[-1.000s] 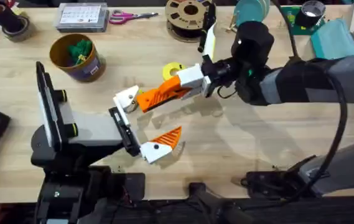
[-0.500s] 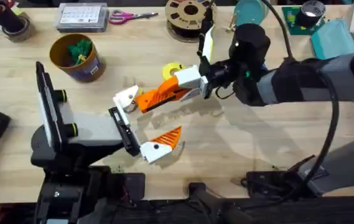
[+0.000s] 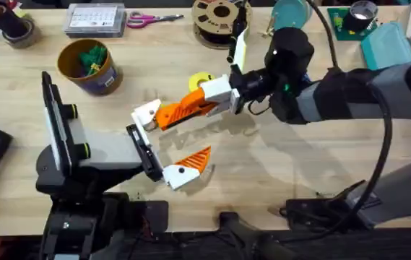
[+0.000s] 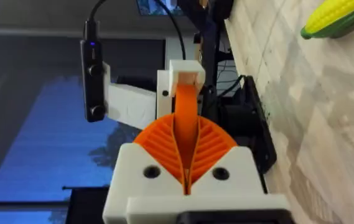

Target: Pick up the gripper from the table and insert it into the empty holder that is missing its gripper. Then pick up a screw, insert it into the mounting hole, and use the screwdriver to tighten it. Finally, clean up the table by picking up the vegetable and placing it into the bucket.

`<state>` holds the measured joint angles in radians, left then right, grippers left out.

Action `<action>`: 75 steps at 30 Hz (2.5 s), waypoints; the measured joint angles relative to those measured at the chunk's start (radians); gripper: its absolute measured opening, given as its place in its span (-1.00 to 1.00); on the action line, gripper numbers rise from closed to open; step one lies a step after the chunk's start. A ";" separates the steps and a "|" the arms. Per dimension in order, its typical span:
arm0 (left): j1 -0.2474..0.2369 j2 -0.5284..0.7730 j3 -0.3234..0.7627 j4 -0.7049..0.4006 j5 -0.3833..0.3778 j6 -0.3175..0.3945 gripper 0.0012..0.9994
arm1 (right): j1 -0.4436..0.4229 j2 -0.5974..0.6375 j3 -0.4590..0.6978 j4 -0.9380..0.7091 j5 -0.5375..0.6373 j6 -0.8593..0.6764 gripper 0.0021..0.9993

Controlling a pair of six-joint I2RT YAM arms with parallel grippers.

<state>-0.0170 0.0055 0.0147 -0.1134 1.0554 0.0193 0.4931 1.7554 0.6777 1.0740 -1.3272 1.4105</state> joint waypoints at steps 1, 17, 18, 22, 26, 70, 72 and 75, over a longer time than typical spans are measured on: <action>0.000 0.000 0.000 0.000 0.000 0.000 0.97 | 0.001 0.000 0.000 0.000 0.004 0.000 -0.98; 0.005 0.000 0.000 -0.002 -0.003 -0.012 0.97 | 0.046 0.028 0.002 0.019 0.081 -0.001 -0.98; 0.005 0.000 0.000 -0.002 -0.003 -0.015 0.97 | 0.046 0.031 0.004 0.019 0.081 -0.001 -0.98; 0.005 0.000 0.000 -0.002 -0.004 -0.020 0.97 | 0.047 0.045 0.016 0.021 0.081 -0.001 -0.98; 0.005 0.000 0.000 -0.002 -0.003 -0.022 0.97 | 0.052 0.061 0.037 0.021 0.080 0.000 -0.98; 0.005 0.000 0.000 -0.001 0.003 -0.011 0.97 | 0.067 0.090 0.093 0.007 0.042 0.008 -0.98; 0.005 0.000 0.000 -0.002 0.004 -0.011 0.97 | 0.064 0.090 0.093 0.006 0.039 0.008 -0.99; 0.005 0.000 0.000 -0.002 0.004 -0.011 0.97 | 0.064 0.090 0.094 0.006 0.038 0.008 -0.99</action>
<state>-0.0124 0.0055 0.0147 -0.1150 1.0592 0.0082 0.5568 1.8458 0.7719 1.0805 -1.2892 1.4181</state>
